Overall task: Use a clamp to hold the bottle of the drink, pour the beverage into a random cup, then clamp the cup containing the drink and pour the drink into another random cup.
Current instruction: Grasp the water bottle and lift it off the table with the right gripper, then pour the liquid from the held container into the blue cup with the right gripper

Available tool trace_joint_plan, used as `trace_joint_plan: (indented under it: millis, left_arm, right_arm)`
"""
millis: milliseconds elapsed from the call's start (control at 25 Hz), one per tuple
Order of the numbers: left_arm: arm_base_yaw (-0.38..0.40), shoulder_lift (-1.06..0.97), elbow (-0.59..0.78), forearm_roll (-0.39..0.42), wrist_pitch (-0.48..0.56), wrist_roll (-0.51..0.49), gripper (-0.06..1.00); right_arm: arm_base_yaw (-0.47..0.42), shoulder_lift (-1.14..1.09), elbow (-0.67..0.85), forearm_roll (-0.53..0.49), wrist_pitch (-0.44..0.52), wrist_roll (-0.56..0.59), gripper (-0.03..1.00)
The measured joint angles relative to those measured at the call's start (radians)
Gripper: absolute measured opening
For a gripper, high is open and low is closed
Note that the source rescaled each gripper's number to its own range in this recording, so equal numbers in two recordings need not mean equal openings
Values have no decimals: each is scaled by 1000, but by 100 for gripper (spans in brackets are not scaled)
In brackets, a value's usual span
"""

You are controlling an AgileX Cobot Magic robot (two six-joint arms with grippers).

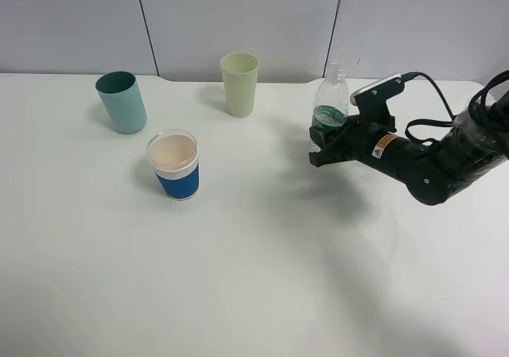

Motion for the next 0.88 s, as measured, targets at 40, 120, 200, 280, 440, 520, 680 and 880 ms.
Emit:
trace_joint_plan:
  millis: [40,120,200,280,440,520,680,880]
  left_arm:
    - [0,0,0,0,0,0,85]
    - [0,0,0,0,0,0,85]
    - [0,0,0,0,0,0,85]
    - [0,0,0,0,0,0,85]
    - [0,0,0,0,0,0,85]
    - [0,0,0,0,0,0,85]
    - [0,0,0,0,0,0,85]
    - [0,0,0,0,0,0,85]
  right_arm:
    - [0,-21,0,0,28,4,0]
    - [2,-64,0,0,71,10,0]
    - [12,-111,1,0,124,17,0]
    - [20,-161,1,-3,162,24,0]
    - [41,-239,-36,-3,262,30,0]
    - [59,-258,-82,-9,343,31,0]
    - [114,-265,-201,-42,503,31,0]
    - [185,-265,-312,-94,598,31,0]
